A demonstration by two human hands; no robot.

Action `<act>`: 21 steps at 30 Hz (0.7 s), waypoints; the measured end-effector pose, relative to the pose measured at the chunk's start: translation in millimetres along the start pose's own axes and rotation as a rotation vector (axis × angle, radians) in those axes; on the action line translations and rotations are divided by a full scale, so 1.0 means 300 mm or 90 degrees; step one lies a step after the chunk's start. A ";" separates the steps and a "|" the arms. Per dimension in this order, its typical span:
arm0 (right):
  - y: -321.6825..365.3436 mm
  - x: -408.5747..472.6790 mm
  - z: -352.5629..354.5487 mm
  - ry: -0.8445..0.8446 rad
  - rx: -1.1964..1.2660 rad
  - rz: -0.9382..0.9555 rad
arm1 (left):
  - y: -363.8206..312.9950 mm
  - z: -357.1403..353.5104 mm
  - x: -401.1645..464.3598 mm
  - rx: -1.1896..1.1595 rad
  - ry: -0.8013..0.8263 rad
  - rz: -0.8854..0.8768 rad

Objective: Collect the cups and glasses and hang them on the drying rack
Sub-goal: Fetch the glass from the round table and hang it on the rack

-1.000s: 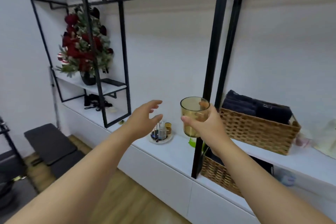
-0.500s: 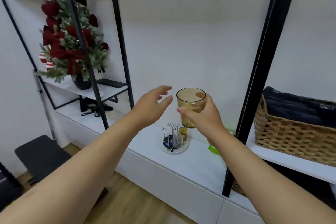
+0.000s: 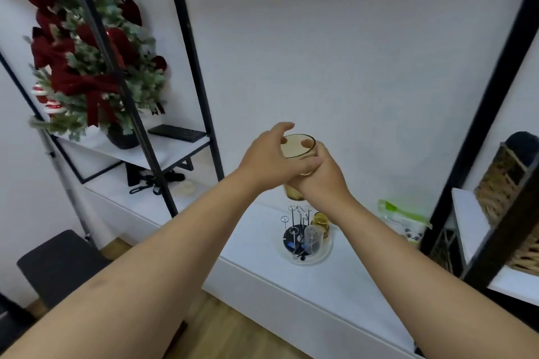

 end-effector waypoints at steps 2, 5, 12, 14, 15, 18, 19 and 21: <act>-0.042 0.081 -0.031 0.015 0.009 -0.007 | 0.053 0.009 0.099 -0.050 0.001 0.028; -0.111 0.178 -0.072 0.017 0.033 -0.012 | 0.125 0.004 0.228 -0.169 0.042 0.082; -0.321 0.317 -0.120 -0.051 0.191 -0.144 | 0.253 -0.021 0.515 -0.412 0.139 0.188; -0.369 0.341 -0.137 -0.089 0.300 -0.182 | 0.272 -0.038 0.590 -0.472 0.168 0.192; -0.386 0.353 -0.147 -0.109 0.345 -0.192 | 0.281 -0.051 0.623 -0.492 0.187 0.193; -0.425 0.395 -0.166 -0.171 0.397 -0.182 | 0.318 -0.101 0.708 -0.543 0.275 0.201; -0.427 0.408 -0.170 -0.192 0.391 -0.174 | 0.336 -0.117 0.730 -0.551 0.312 0.199; -0.433 0.427 -0.171 -0.238 0.358 -0.166 | 0.383 -0.144 0.767 -0.523 0.379 0.188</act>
Point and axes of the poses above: each hand's wrist, its own x-axis towards the middle knuckle, its own z-axis out of the back of the hand, y = z × x, the point moved 4 cm from there along x, towards the middle knuckle, and after that the axes turned 13 degrees about z, right-handed, at the moved point
